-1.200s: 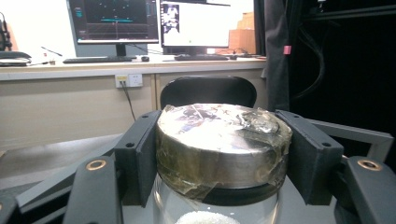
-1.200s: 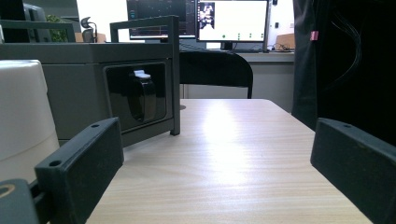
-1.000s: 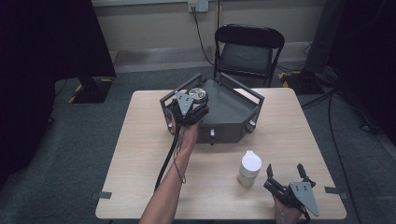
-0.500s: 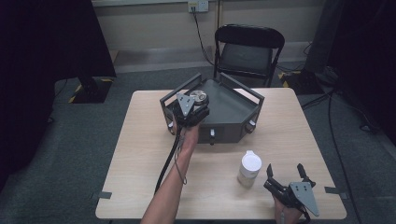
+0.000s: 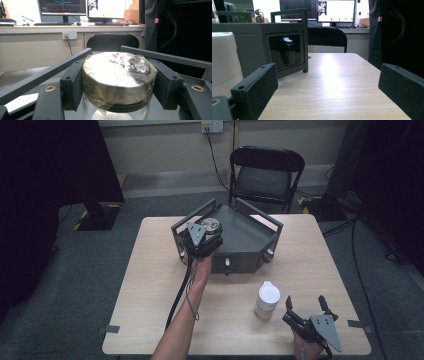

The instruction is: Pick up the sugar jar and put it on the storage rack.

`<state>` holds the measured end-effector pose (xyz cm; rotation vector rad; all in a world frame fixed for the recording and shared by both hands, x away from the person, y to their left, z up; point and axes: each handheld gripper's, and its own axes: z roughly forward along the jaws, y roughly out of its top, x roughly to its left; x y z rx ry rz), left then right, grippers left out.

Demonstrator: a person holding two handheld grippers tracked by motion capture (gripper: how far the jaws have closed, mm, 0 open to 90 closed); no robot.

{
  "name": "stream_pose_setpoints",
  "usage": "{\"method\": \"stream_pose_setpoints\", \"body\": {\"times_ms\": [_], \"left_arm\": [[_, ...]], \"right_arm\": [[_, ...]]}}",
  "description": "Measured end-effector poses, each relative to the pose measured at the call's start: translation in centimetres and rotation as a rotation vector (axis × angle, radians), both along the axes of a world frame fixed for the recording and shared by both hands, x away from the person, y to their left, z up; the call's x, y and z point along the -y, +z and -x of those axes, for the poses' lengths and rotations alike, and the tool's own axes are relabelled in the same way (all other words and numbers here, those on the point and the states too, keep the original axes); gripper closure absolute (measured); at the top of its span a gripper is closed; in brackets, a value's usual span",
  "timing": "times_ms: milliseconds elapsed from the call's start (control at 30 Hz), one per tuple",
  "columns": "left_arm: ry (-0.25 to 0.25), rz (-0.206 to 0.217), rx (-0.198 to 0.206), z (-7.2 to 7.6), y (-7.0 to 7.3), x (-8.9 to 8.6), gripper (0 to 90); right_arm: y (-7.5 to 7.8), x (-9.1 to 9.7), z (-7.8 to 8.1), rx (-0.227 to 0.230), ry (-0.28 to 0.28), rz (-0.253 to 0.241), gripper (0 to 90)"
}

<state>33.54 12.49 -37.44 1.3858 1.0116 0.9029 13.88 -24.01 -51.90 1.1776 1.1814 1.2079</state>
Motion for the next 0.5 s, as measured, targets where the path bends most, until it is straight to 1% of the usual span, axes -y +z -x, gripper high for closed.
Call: {"method": "stream_pose_setpoints", "body": {"times_ms": [67,100,133,167,200,233,267,367,400,500], "left_arm": [[-0.001,-0.006,-0.005,-0.1,0.0,0.0,33.4],[-0.006,0.000,-0.012,-0.2,0.0,0.0,27.5],[0.006,-0.008,-0.026,-0.2,0.1,0.2,25.3],[0.006,-0.008,-0.026,-0.2,0.1,0.2,20.5],[0.013,0.001,-0.025,-0.1,-0.1,0.4,20.5],[0.017,0.006,-0.022,-0.1,-0.2,0.5,15.2],[0.020,0.015,-0.015,0.0,-0.4,0.6,12.1],[0.033,0.004,0.010,0.1,-0.7,1.0,2.3],[0.030,0.000,0.015,0.2,-0.7,1.0,0.7],[0.019,-0.004,0.022,0.3,-0.7,0.8,0.0]], "right_arm": [[0.0,0.0,0.0,0.000,0.000,0.000,1.3],[0.0,0.0,0.0,0.000,0.000,0.000,1.3],[0.0,0.0,0.0,0.000,0.000,0.001,1.3],[0.0,0.0,0.0,0.000,0.000,0.001,1.3],[0.0,0.0,0.0,0.000,0.000,0.001,1.3],[0.0,0.0,0.0,0.000,0.001,0.001,1.3],[0.0,0.0,0.0,0.000,0.001,0.001,1.3],[0.0,0.1,0.0,0.000,0.005,0.001,1.3],[0.0,0.1,0.0,0.000,0.004,0.001,1.3],[0.0,0.1,0.0,0.000,0.004,0.000,1.3]]}}
